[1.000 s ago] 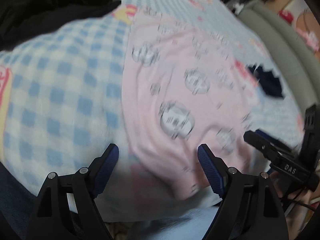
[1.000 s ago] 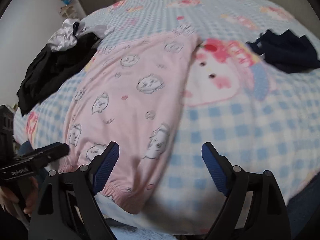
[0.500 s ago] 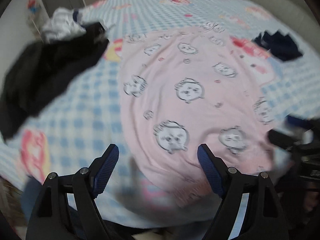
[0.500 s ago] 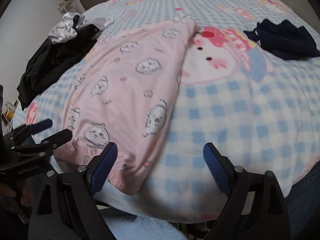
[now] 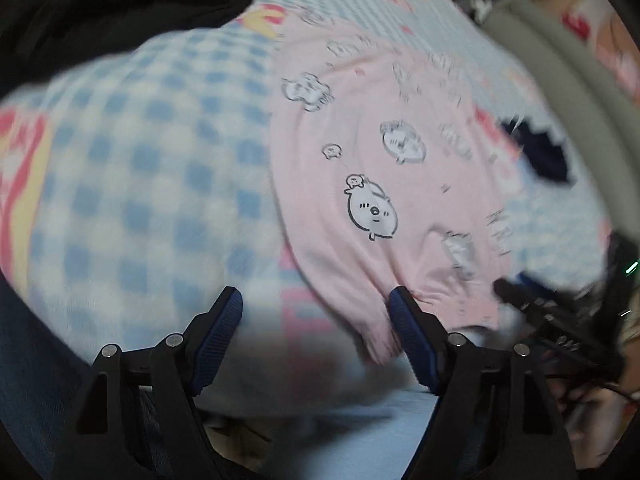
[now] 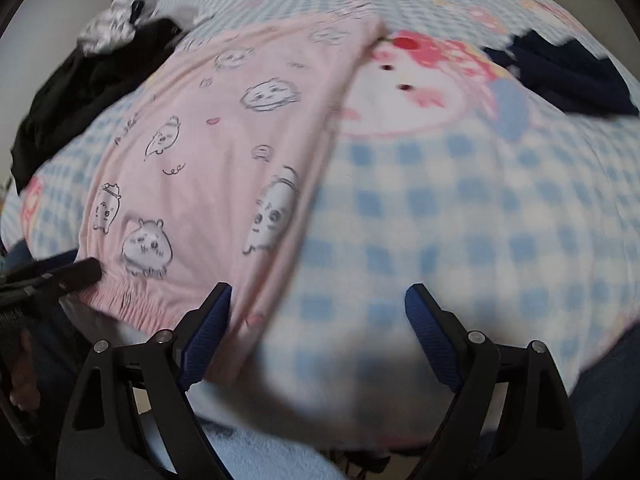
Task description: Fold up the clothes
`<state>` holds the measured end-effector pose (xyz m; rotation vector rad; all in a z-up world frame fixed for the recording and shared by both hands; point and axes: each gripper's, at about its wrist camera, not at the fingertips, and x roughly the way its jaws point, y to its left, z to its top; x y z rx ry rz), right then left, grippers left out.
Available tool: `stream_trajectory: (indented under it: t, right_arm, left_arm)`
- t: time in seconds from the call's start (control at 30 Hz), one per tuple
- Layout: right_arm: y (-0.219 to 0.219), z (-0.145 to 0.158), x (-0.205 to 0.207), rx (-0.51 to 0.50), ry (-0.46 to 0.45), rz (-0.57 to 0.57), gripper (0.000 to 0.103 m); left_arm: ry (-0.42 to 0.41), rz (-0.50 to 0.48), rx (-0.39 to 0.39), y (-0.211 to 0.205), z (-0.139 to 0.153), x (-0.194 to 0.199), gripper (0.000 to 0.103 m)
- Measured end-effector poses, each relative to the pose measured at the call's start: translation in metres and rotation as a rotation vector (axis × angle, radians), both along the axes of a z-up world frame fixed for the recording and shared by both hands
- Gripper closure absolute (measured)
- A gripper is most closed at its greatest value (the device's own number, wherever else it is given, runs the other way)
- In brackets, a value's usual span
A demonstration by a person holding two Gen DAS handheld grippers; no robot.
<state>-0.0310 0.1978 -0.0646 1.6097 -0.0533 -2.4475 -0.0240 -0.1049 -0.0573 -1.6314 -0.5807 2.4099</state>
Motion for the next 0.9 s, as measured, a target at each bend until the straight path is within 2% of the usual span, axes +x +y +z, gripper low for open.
stream_trajectory:
  t: [0.1, 0.17, 0.23, 0.27, 0.33, 0.47, 0.57, 0.67, 0.73, 0.8, 0.9]
  right_arm:
    - [0.005, 0.013, 0.004, -0.081, 0.0, -0.002, 0.016]
    - [-0.002, 0.018, 0.002, -0.139, 0.014, 0.035, 0.016]
    - [-0.009, 0.014, -0.002, -0.078, 0.016, 0.045, 0.016]
    - [-0.008, 0.011, -0.003, -0.036, 0.01, 0.041, 0.02]
    - [-0.007, 0.005, -0.006, 0.047, -0.002, 0.033, 0.021]
    - [0.018, 0.018, -0.01, 0.006, 0.022, -0.025, 0.022]
    - [0.021, 0.029, -0.02, -0.021, 0.075, -0.035, 0.021]
    - [0.01, 0.016, -0.033, -0.024, 0.068, -0.012, 0.021]
    - [0.0, -0.002, -0.037, 0.032, 0.049, 0.01, 0.021]
    - [-0.004, -0.016, -0.038, 0.081, 0.038, 0.017, 0.021]
    - [0.008, -0.017, -0.03, 0.056, 0.044, -0.021, 0.021]
  left_arm:
    - [0.052, -0.005, 0.153, -0.005, 0.003, 0.005, 0.034]
    - [0.063, -0.03, 0.119, 0.004, 0.001, 0.002, 0.035]
    - [-0.005, -0.043, 0.002, 0.011, -0.009, -0.003, 0.04]
    - [-0.018, -0.04, 0.001, 0.008, -0.01, -0.002, 0.041]
    - [0.002, -0.01, 0.053, -0.007, -0.003, -0.001, 0.041]
    - [0.063, 0.002, 0.089, -0.02, 0.008, -0.01, 0.043]
    - [0.082, -0.034, 0.1, -0.004, 0.008, -0.015, 0.043]
    - [0.089, -0.085, 0.072, 0.019, 0.004, -0.021, 0.043]
    - [0.059, -0.106, 0.006, 0.027, -0.005, -0.021, 0.043]
    - [0.053, -0.108, 0.0, 0.026, -0.011, -0.018, 0.043]
    - [0.051, -0.089, 0.054, 0.02, -0.013, -0.018, 0.042]
